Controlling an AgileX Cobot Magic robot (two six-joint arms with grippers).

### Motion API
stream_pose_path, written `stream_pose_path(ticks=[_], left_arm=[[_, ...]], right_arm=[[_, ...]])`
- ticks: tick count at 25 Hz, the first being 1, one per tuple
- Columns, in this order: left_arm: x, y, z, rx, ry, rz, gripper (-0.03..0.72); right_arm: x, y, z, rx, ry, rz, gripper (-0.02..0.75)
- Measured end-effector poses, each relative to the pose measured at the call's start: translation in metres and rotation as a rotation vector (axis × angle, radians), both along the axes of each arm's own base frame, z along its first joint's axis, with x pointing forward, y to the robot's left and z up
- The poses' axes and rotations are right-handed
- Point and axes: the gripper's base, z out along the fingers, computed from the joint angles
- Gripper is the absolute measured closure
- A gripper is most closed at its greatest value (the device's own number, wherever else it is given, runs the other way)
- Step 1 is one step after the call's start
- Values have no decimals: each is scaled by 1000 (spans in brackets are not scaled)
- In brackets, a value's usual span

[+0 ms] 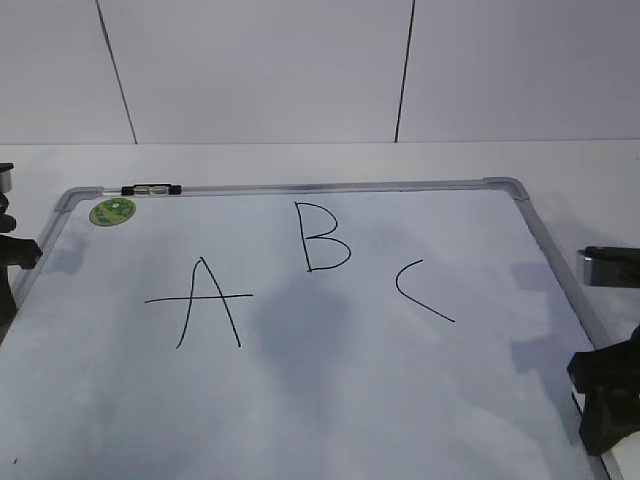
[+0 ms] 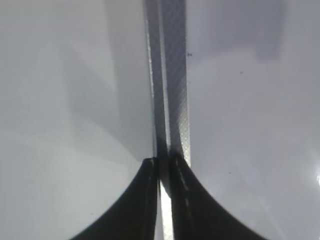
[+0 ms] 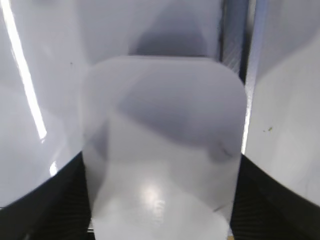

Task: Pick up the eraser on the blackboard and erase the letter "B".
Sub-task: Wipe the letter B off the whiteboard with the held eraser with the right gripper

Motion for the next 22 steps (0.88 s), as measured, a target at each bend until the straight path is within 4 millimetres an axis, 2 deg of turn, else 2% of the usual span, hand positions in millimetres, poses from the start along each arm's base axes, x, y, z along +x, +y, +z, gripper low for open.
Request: stream_pose_path(ticks=[7, 12, 17, 22], left_arm=[[0, 0, 0, -1, 2, 0, 645], [0, 0, 0, -4, 2, 3, 645], [0, 0, 0, -4, 4, 2, 645], [0, 0, 0, -5, 8, 2, 645]], right_arm=[[15, 4, 29, 10, -2, 10, 178], [34, 10, 58, 50, -75, 27, 178], [59, 19, 82, 116, -130, 29, 178], [92, 34, 92, 126, -175, 62, 178]])
